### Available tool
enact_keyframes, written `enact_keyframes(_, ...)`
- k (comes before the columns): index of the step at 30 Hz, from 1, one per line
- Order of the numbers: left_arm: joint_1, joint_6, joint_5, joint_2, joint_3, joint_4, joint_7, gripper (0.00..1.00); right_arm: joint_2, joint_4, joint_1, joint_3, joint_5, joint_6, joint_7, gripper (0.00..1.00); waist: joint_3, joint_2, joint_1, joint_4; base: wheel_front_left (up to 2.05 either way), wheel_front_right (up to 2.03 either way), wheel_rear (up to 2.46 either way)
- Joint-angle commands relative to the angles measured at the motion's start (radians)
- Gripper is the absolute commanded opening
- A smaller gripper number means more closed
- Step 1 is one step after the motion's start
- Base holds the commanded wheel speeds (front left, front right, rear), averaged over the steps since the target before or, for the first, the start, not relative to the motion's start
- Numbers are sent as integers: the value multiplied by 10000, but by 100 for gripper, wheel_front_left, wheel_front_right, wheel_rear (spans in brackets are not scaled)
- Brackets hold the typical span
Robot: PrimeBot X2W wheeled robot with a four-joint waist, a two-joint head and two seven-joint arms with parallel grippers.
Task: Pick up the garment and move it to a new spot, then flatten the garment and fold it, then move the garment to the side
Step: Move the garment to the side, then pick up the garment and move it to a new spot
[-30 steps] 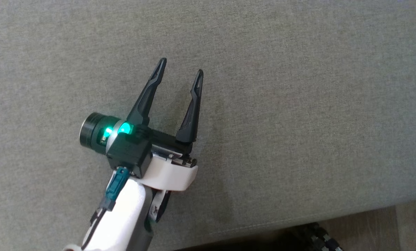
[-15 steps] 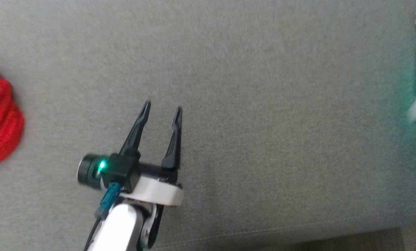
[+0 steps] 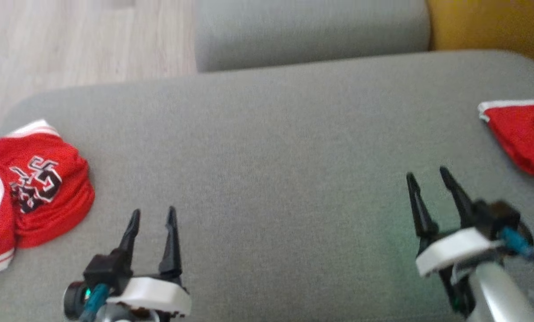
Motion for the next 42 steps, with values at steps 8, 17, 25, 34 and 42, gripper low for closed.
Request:
enact_keyframes(8,543,-179,473,5,866,-685,-53,100,570,-1896,1836,-248,-59,-9,-117,100,-1133,0,1,117,0,0,0)
enact_keyframes(17,1638,-193,746,5,1178,-934,-53,100,720,-2464,2820,-342,-338,-9,-117,100,-1591,0,1,175,0,0,0)
enact_keyframes(25,2132,-317,1064,5,1163,-967,-53,100,720,-2496,3245,-330,-567,-9,-118,100,-1801,0,1,248,0,0,0)
enact_keyframes(34,2223,-221,1156,5,1116,-1011,-53,100,753,-2477,3387,-331,-609,-9,-118,100,-1830,0,1,227,0,0,0)
enact_keyframes(42,2168,-135,1177,5,1138,-1052,-53,100,731,-2520,3374,-373,-624,-9,-118,100,-1725,0,1,194,0,0,0)
